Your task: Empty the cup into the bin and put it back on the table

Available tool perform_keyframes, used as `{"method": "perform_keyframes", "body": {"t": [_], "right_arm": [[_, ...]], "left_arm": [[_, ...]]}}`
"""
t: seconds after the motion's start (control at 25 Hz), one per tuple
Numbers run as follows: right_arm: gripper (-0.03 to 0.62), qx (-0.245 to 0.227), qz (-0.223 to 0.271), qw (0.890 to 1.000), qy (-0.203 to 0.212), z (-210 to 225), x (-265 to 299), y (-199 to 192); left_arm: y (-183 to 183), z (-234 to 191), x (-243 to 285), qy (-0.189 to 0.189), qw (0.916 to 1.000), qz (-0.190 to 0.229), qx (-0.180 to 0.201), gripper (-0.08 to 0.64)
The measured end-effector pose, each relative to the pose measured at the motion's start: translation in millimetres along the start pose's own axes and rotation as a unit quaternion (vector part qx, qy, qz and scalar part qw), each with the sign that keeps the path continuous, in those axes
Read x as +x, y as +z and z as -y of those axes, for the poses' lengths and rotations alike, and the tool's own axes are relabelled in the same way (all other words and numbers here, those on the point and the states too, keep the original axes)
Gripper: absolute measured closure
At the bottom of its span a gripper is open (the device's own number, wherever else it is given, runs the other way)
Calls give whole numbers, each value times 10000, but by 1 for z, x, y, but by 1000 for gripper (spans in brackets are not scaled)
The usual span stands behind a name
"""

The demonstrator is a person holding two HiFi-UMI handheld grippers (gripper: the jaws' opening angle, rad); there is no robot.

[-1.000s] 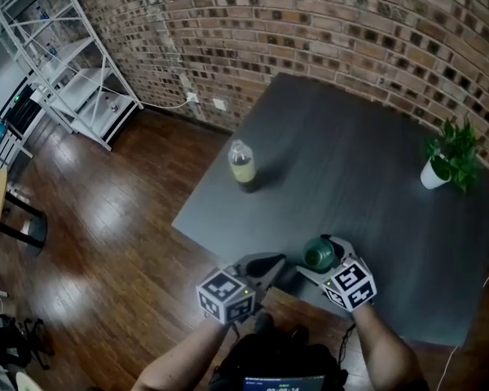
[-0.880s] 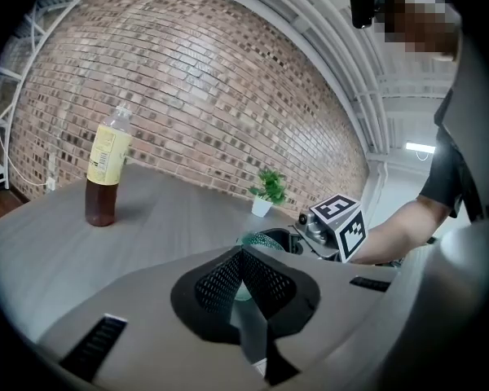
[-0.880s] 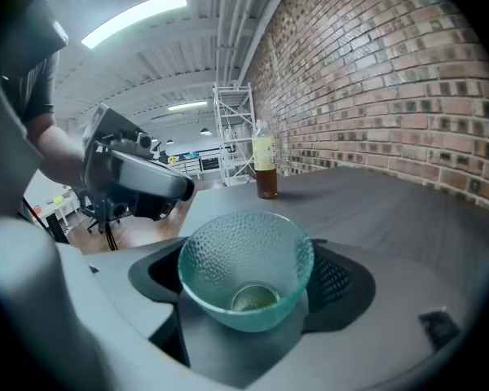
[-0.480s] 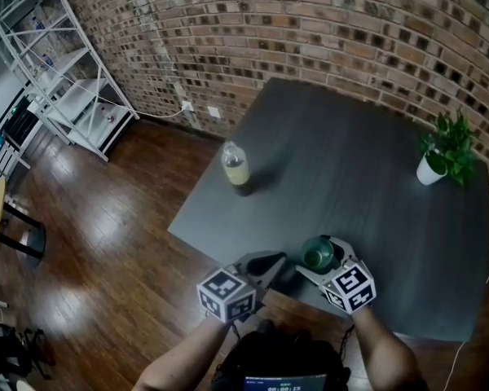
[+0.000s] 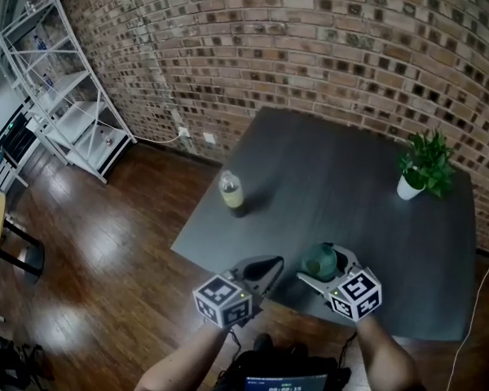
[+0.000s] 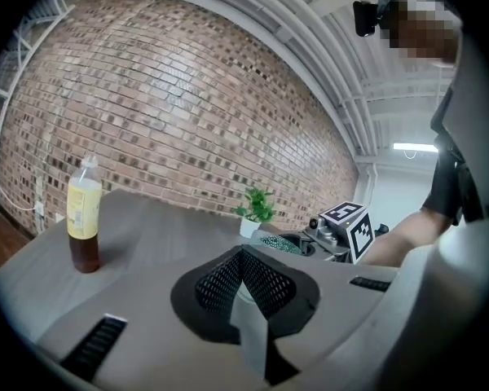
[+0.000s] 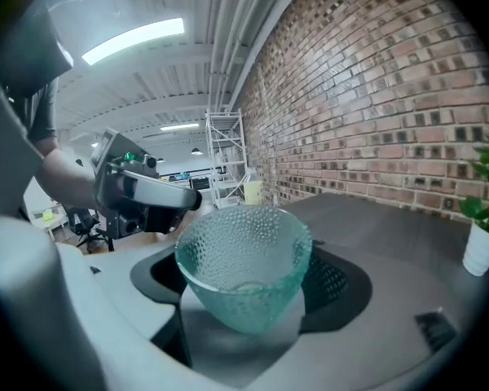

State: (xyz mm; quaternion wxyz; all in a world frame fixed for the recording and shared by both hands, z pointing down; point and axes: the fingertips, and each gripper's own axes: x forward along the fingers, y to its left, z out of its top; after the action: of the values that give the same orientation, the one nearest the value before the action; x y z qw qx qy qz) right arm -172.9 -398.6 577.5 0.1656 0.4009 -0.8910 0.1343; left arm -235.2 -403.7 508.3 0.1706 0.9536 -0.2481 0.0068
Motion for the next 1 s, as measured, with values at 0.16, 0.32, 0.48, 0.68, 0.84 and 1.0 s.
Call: {"method": "perform_keyframes", "body": {"t": [0.16,0.32,0.48,0.68,0.84,1.0], "right_arm": [[193,-3,162,9997,-171,2,-32,36],[193,122,287,9988,-388,4,-70,60],[193,300,397,9962,-713,7,-115,74],[193,457,547,9898,-1232,5,-173,84],[193,503,595,9811,-1770,0,-216,83],[193,640,625,9728,-2138,-8,-252,72]], "left_arm": [[31,22,4,-239,9995,177,132,569],[50,49,13,-583,9977,269,218,569],[65,77,22,-979,9940,337,348,569],[73,117,37,-1490,9879,259,347,569],[69,154,50,-2064,9780,141,284,569],[61,186,64,-2533,9670,87,266,569]]}}
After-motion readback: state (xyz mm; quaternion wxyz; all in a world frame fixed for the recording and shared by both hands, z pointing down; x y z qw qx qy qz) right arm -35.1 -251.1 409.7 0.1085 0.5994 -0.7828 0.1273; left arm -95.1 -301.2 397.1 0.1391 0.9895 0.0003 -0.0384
